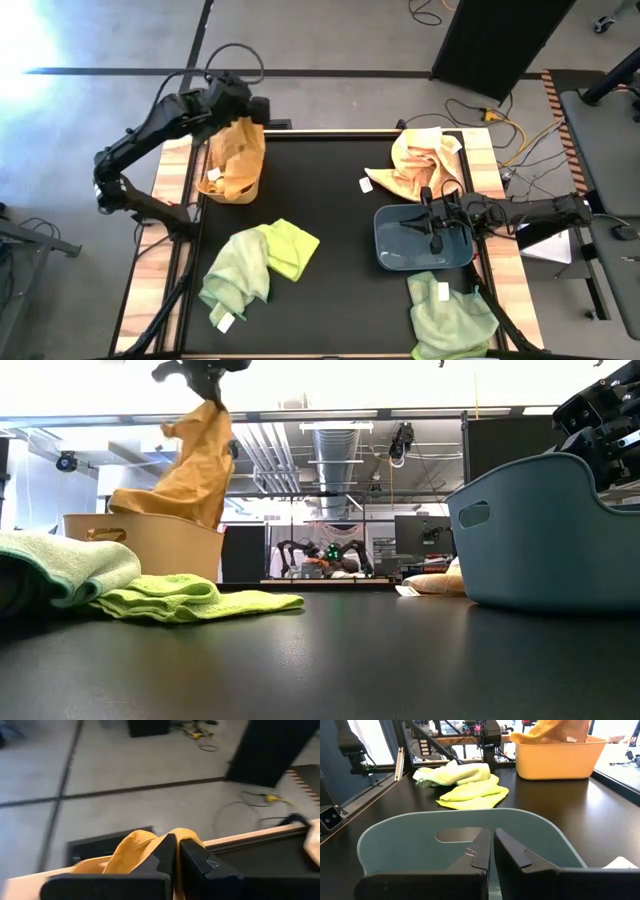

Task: Sort towels by color in basket
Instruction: Put the yellow microfiber cloth into the yellow bin

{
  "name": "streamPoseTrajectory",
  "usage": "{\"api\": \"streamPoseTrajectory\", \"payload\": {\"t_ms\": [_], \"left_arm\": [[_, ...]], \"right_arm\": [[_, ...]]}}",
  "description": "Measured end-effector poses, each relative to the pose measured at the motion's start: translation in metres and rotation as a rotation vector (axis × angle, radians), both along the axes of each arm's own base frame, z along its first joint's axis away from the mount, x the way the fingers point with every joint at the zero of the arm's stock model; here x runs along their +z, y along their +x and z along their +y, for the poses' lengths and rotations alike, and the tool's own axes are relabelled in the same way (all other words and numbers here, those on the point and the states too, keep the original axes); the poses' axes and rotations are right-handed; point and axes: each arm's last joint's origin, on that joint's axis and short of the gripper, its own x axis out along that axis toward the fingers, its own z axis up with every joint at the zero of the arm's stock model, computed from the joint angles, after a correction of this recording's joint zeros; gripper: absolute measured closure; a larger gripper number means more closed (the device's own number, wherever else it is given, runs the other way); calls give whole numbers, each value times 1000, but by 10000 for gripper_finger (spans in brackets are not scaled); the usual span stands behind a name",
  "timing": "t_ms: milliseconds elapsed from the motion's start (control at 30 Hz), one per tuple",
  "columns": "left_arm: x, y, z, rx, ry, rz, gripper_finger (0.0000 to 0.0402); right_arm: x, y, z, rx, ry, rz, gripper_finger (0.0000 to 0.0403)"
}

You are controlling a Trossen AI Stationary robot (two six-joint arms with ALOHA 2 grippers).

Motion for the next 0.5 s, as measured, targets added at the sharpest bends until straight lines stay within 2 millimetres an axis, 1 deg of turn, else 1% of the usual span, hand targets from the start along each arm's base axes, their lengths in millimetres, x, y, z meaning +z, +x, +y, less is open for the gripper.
{"api": "streamPoseTrajectory", "payload": {"t_ms": [133, 267, 367, 500], "left_arm": [[1, 8, 18, -42, -17, -100, 402], [5, 8, 27, -54, 10, -195, 402], [-2, -3, 27, -14, 1, -210, 402], [-26, -28, 21, 84, -28, -170, 402]], "right_arm": [[0, 0, 0, 0, 0, 0, 390], [0, 0, 0, 0, 0, 0, 390], [0, 0, 0, 0, 0, 0, 390], [0, 0, 0, 0, 0, 0, 390]]}}
